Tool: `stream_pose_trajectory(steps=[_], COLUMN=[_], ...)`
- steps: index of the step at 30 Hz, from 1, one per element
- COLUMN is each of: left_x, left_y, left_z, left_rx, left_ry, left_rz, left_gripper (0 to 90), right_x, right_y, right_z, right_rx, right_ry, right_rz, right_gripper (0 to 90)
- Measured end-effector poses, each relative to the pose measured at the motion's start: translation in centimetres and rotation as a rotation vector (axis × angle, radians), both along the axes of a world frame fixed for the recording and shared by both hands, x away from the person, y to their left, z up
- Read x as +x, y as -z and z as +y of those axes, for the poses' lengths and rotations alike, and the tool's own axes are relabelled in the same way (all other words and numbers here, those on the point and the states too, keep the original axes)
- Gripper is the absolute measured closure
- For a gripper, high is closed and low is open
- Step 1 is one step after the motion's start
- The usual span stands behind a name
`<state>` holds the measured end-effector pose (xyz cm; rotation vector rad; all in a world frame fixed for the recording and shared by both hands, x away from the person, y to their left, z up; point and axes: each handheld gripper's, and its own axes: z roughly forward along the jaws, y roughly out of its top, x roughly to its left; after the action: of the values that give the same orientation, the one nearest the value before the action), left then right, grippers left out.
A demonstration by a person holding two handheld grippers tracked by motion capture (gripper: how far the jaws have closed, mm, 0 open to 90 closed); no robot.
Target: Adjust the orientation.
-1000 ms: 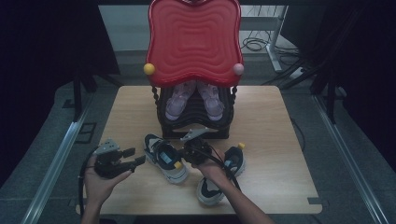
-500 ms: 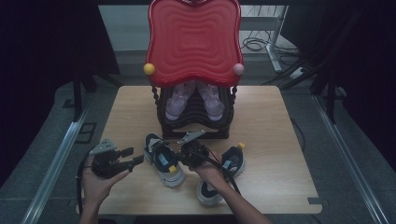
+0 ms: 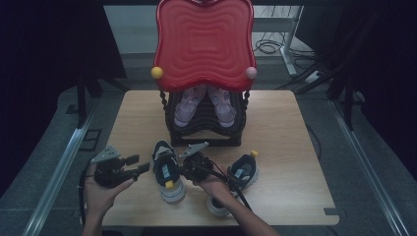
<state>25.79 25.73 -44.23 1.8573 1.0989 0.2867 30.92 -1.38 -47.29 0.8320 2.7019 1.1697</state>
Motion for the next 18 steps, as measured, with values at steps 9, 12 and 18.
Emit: stream_pose_trajectory(steps=[9,12,18], left_x=[-0.2,-0.2,-0.4], left_y=[-0.3,-0.4,-0.7], left_z=[0.4,0.4,0.7], left_rx=[-0.009,-0.008,-0.014], left_ry=[-0.009,-0.010,-0.014], left_rz=[-0.008,-0.009,-0.016], left_gripper=[41.4,41.4,41.4], right_x=[-0.6,-0.9,-1.3], right_y=[0.0,0.0,0.1], right_z=[0.8,1.2,2.1], right_rx=[-0.004,0.000,0.017], right_ry=[-0.040,-0.055,-0.081], right_rz=[0.003,0.006,0.017], right_gripper=[89.8,89.8,89.8])
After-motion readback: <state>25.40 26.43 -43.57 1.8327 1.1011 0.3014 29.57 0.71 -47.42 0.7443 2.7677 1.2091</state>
